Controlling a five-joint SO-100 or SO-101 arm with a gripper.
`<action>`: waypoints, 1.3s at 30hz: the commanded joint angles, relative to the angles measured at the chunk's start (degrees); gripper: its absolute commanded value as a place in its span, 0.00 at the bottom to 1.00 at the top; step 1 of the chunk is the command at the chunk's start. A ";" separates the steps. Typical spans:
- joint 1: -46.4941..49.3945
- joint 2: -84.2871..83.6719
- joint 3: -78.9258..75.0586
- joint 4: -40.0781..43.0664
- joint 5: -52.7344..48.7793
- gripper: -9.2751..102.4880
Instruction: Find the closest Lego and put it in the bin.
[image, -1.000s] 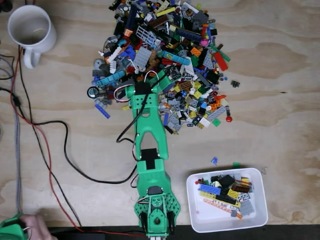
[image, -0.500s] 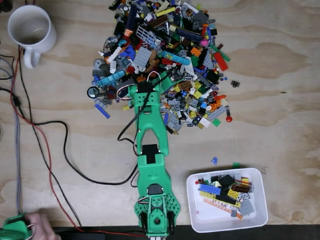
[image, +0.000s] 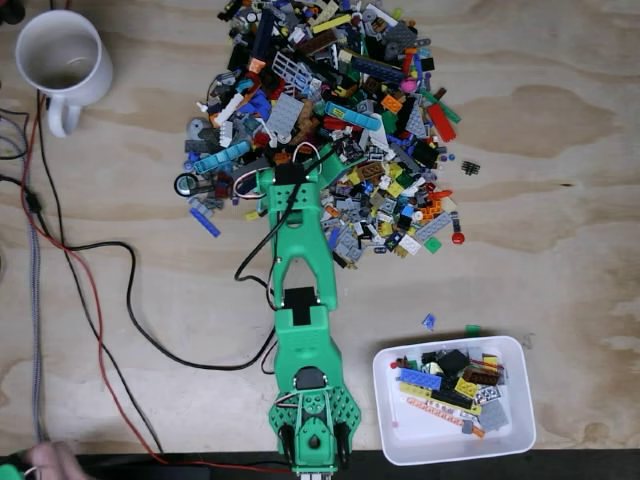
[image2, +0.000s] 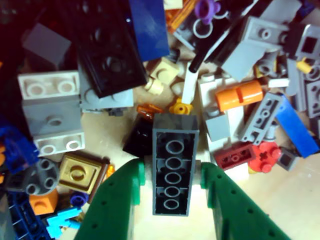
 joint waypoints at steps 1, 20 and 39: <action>-0.62 13.71 -8.26 9.93 -5.54 0.08; 60.56 41.22 15.12 12.39 -35.33 0.08; 88.86 43.86 23.20 4.66 -57.57 0.10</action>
